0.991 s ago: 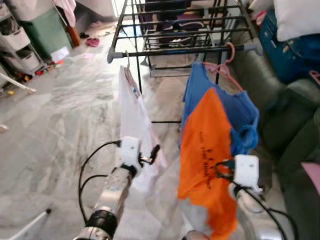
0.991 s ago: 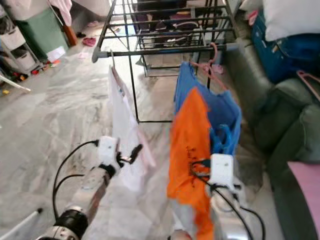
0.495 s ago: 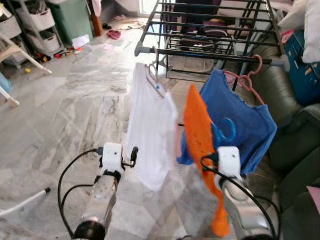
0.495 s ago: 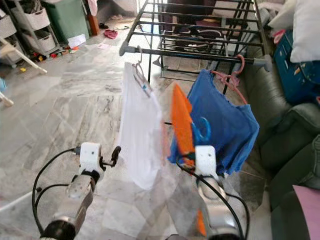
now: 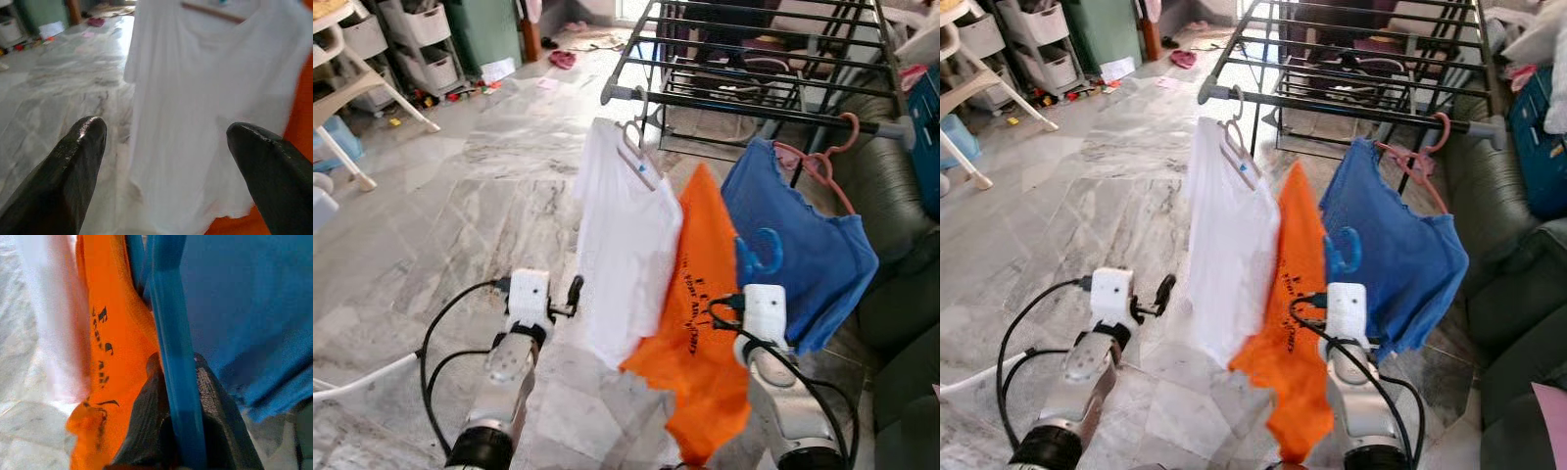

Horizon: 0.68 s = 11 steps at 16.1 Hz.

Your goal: Hang hanger

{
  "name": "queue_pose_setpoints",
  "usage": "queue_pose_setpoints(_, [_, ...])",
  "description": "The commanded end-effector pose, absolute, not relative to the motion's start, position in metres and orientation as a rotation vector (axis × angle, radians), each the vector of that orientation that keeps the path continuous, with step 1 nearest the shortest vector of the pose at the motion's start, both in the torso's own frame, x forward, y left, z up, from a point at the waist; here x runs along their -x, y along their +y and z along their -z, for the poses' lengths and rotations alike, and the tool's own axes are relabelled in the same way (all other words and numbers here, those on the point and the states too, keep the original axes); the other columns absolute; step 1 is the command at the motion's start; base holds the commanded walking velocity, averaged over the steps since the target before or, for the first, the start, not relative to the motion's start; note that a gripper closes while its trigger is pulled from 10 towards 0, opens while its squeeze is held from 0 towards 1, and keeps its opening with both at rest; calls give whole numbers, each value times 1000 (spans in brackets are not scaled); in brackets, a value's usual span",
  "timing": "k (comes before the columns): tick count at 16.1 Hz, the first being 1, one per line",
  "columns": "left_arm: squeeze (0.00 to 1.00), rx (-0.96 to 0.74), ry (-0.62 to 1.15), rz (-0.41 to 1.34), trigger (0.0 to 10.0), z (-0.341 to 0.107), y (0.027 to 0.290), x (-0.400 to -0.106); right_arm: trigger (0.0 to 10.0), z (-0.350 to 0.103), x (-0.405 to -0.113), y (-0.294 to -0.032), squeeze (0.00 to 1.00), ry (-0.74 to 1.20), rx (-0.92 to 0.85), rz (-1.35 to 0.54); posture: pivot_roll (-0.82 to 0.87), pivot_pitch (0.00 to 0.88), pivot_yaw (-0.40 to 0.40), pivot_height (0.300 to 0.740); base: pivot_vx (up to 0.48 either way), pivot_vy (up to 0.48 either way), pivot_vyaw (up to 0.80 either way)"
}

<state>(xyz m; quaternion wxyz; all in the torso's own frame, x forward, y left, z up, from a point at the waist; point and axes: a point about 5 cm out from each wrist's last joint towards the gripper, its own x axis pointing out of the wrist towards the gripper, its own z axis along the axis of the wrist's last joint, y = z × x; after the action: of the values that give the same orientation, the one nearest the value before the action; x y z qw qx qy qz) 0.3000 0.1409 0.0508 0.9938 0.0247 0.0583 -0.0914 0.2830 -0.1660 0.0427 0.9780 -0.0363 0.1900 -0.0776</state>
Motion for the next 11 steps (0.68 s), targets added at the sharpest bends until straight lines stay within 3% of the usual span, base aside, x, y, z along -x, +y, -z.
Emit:
queue_pose_setpoints(1, [0, -53, 104, 198, 10000, -56, 139, -303, 10000, -49, -284, -176, 0, 339, 60, 213, -52, 131, 8, 740, 0, 0, 0])
queue_pose_setpoints(5, [0, -42, 102, 216, 10000, -56, 143, -301, 10000, -54, -282, -184, 0, 314, 60, 260, -62, 130, 12, 740, 0, 0, 0])
queue_pose_setpoints(11, [0, -11, 131, 245, 10000, -49, 141, -294, 10000, -55, -275, -182, 0, 301, 67, 260, -91, 163, 32, 740, 330, 0, 0])
